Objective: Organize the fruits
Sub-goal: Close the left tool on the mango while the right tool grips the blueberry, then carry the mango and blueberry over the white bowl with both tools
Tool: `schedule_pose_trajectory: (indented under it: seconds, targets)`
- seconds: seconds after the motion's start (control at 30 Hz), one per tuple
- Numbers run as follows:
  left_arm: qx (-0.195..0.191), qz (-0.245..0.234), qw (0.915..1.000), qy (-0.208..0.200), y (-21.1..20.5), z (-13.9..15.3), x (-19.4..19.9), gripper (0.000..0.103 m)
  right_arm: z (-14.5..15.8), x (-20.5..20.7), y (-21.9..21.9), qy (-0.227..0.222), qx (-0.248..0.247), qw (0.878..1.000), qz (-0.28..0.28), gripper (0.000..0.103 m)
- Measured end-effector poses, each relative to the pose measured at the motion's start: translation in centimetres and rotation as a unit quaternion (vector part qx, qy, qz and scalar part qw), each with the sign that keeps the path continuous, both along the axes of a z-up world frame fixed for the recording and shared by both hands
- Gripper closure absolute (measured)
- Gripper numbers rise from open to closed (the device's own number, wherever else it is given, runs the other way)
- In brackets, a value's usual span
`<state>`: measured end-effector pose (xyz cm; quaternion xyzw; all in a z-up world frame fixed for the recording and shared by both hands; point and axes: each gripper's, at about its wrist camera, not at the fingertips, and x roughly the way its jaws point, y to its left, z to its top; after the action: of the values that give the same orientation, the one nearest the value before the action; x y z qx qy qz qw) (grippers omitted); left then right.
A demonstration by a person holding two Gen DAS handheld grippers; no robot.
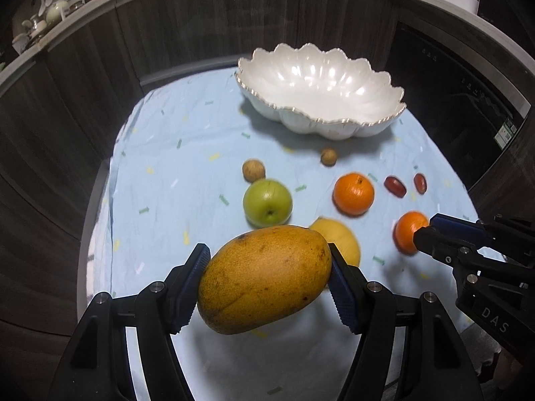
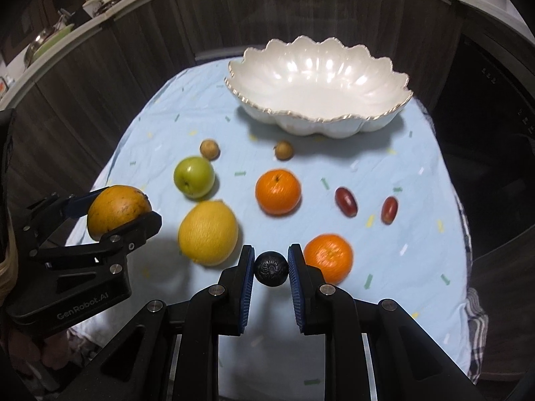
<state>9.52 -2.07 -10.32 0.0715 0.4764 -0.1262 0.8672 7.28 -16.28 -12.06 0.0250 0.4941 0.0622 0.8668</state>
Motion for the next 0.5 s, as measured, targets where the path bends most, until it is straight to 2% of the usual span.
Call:
schedule_pose_trajectory:
  seconds: [0.2,0.5]
  targets:
    - [-0.002,0.000,0.9999,-0.017,-0.8,1.9,1.1,0.035,1.3,1.1,-1.5,-0.017,0.000,1.000,-0.014,0.081]
    - [-0.010,0.001,0.9994,-0.032,-2.8,4.0,4.0,0.036,3.7,4.9,-4.4,-0.052,0.002,0.998,-0.036,0.081]
